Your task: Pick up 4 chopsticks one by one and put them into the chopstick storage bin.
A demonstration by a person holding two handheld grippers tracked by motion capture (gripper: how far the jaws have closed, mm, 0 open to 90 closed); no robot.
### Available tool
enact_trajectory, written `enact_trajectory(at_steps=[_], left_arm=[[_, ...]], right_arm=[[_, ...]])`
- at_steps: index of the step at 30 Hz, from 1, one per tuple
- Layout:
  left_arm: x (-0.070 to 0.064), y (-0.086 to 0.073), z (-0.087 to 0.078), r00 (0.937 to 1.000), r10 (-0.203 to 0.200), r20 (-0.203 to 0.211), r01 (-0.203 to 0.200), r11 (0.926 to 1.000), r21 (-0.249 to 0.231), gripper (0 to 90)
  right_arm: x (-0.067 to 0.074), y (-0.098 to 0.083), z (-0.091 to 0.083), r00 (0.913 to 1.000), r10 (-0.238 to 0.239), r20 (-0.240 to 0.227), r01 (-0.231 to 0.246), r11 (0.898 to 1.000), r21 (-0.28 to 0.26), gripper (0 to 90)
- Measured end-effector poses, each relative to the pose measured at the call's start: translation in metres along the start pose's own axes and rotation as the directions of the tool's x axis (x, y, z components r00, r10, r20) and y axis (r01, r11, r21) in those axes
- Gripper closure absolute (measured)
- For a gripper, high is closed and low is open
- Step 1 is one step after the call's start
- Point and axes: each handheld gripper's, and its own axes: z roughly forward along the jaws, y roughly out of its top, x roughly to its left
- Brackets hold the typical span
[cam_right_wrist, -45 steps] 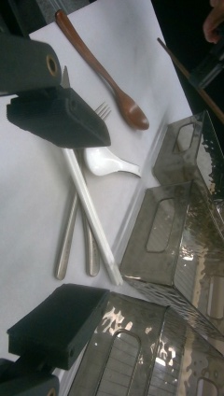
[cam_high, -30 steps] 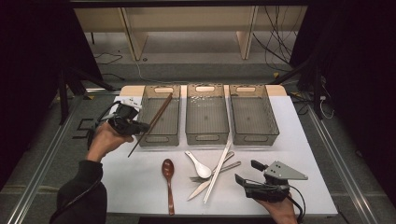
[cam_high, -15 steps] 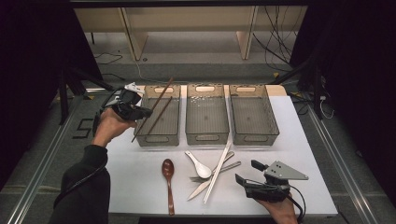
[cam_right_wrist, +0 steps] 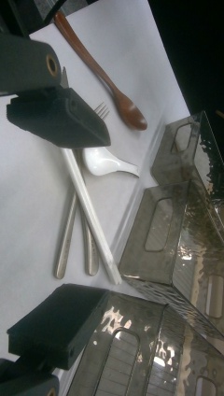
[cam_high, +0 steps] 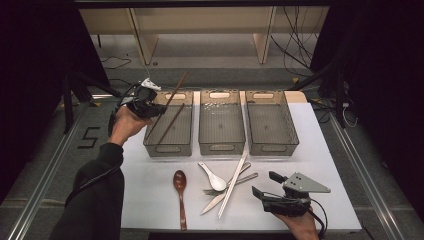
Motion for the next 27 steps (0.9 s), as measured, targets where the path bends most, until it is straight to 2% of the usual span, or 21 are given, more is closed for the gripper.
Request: enact_trajectory(at_steps=[5, 12, 27], left_arm=[[0.004, 0.002, 0.009, 0.9996, -0.029, -0.002, 0.029, 0.9995, -0.014, 84.2], [0.005, -0.001, 0.020, 0.9991, -0.042, -0.009, 0.042, 0.9990, -0.014, 84.3], [0.008, -0.018, 0.036, 0.9952, -0.098, 0.007, 0.098, 0.9952, 0.005, 84.2]], right_arm=[[0.000, 0.000, 0.000, 1.0000, 0.001, -0.001, -0.001, 1.000, 0.000, 22.9], [0.000, 0.000, 0.000, 1.0000, -0.001, -0.002, 0.001, 1.000, 0.000, 22.9], [0.000, 0.000, 0.001, 1.0000, -0.002, -0.004, 0.002, 1.000, 0.000, 22.9]])
